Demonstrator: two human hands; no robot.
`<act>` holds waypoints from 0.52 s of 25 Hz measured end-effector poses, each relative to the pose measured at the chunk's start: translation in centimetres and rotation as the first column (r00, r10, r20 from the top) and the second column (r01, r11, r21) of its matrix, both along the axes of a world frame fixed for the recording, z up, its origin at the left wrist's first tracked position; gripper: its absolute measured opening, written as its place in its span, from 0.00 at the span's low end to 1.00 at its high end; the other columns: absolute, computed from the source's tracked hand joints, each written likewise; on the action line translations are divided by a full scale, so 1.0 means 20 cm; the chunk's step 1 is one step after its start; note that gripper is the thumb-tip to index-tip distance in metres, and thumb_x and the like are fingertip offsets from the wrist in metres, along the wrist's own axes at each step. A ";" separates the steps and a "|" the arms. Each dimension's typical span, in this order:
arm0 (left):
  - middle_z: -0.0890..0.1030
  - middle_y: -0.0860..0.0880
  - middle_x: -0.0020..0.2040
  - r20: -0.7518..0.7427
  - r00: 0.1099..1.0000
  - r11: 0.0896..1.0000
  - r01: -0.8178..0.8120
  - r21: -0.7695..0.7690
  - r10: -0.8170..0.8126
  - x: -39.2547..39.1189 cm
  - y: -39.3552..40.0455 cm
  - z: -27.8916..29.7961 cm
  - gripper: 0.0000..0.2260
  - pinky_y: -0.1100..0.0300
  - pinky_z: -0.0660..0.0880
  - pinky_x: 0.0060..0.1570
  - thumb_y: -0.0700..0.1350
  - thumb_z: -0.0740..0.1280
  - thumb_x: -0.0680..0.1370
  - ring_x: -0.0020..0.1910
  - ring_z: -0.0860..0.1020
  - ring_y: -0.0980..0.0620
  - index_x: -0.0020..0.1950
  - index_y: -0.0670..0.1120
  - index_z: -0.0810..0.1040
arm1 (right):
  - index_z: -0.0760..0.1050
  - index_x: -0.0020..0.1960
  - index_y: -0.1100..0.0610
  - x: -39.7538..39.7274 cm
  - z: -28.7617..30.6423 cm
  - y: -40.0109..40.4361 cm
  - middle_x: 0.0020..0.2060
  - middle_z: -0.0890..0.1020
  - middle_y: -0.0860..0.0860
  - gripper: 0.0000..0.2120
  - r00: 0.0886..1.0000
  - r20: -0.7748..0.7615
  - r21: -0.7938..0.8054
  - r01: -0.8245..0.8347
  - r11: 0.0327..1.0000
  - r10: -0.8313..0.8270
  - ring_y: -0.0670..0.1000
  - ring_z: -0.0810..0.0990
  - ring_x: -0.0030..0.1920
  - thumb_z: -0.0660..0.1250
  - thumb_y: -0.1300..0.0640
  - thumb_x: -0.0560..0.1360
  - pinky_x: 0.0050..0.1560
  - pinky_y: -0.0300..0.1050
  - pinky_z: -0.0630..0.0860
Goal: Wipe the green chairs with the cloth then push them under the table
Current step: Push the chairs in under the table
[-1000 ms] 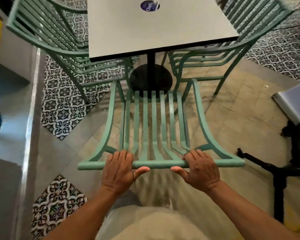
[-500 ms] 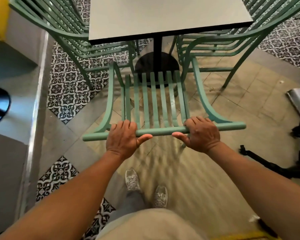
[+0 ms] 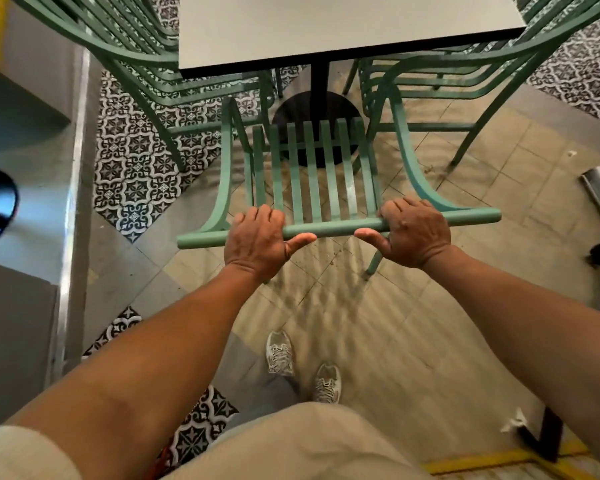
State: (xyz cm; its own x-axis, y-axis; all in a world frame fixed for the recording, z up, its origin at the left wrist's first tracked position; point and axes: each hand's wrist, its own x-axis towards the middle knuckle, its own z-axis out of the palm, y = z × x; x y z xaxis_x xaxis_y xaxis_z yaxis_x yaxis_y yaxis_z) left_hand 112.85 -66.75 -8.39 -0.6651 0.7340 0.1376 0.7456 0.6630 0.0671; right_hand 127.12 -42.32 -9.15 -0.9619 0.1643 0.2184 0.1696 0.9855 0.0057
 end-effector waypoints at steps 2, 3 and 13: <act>0.71 0.47 0.37 0.007 1.000 1.000 -0.009 0.011 0.009 0.01 0.00 0.00 0.32 0.53 0.63 0.37 0.73 0.46 0.73 0.35 0.67 0.47 0.39 0.46 0.72 | 0.69 0.37 0.55 0.00 0.01 0.00 0.31 0.73 0.53 0.30 1.000 -0.002 0.002 0.000 1.000 0.000 0.51 0.66 0.31 0.50 0.29 0.74 0.33 0.43 0.68; 0.71 0.46 0.37 0.009 1.000 1.000 -0.014 0.016 0.014 0.01 0.01 0.00 0.32 0.53 0.63 0.37 0.73 0.47 0.73 0.35 0.67 0.47 0.39 0.46 0.72 | 0.69 0.37 0.55 0.00 0.01 0.00 0.31 0.73 0.53 0.30 1.000 -0.005 0.006 0.003 1.000 -0.003 0.50 0.65 0.31 0.49 0.29 0.74 0.33 0.43 0.68; 0.69 0.49 0.36 0.024 0.999 1.000 -0.024 0.019 0.023 0.06 0.00 -0.01 0.30 0.56 0.63 0.33 0.73 0.48 0.74 0.33 0.66 0.49 0.39 0.47 0.70 | 0.71 0.38 0.56 0.02 0.01 0.03 0.32 0.75 0.53 0.34 0.998 0.062 0.017 -0.006 1.000 0.005 0.53 0.70 0.32 0.44 0.28 0.74 0.35 0.43 0.67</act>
